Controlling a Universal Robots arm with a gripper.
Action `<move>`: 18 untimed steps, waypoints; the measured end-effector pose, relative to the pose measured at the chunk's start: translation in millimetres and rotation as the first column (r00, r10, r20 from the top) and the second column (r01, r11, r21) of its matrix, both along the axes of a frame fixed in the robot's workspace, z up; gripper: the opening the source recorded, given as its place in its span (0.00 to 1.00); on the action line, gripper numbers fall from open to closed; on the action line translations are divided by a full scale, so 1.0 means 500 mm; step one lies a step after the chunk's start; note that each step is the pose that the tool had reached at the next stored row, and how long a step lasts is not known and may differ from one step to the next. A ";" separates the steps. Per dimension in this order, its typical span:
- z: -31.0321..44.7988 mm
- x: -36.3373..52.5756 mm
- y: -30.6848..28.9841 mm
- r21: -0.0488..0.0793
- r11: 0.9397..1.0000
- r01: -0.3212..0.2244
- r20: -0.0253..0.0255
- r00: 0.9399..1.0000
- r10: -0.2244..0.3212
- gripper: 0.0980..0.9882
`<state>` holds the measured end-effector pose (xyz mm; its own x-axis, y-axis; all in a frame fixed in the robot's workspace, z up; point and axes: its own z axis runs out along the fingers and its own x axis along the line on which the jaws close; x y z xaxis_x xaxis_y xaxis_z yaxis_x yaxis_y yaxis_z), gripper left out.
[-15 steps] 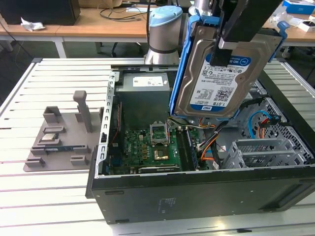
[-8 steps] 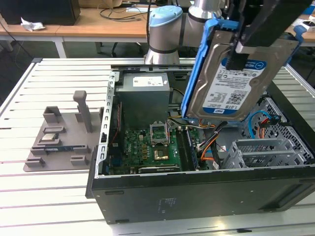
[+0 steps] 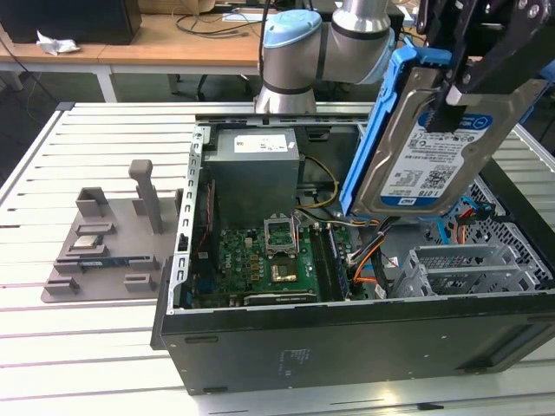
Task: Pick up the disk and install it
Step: 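Pick up the disk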
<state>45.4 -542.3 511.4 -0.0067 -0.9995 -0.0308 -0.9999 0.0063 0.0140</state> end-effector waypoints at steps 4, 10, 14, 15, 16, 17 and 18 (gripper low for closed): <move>-0.003 0.010 -0.013 0.001 1.000 0.000 0.000 1.000 0.000 0.30; -0.013 0.037 -0.030 0.002 1.000 0.000 -0.001 1.000 0.000 0.30; -0.030 0.078 -0.030 0.002 1.000 0.000 -0.003 1.000 0.000 0.30; -0.034 0.081 -0.030 0.002 1.000 0.000 -0.003 1.000 0.000 0.30; -0.040 0.087 -0.030 0.002 1.000 0.000 -0.003 1.000 0.000 0.30; -0.044 0.090 -0.030 0.002 1.000 0.000 -0.003 1.000 0.000 0.30; -0.048 0.093 -0.030 0.002 1.000 0.000 -0.003 1.000 0.000 0.30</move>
<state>92.1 -557.4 487.5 -0.0066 -0.9994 -0.0332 -0.9998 0.0060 0.0171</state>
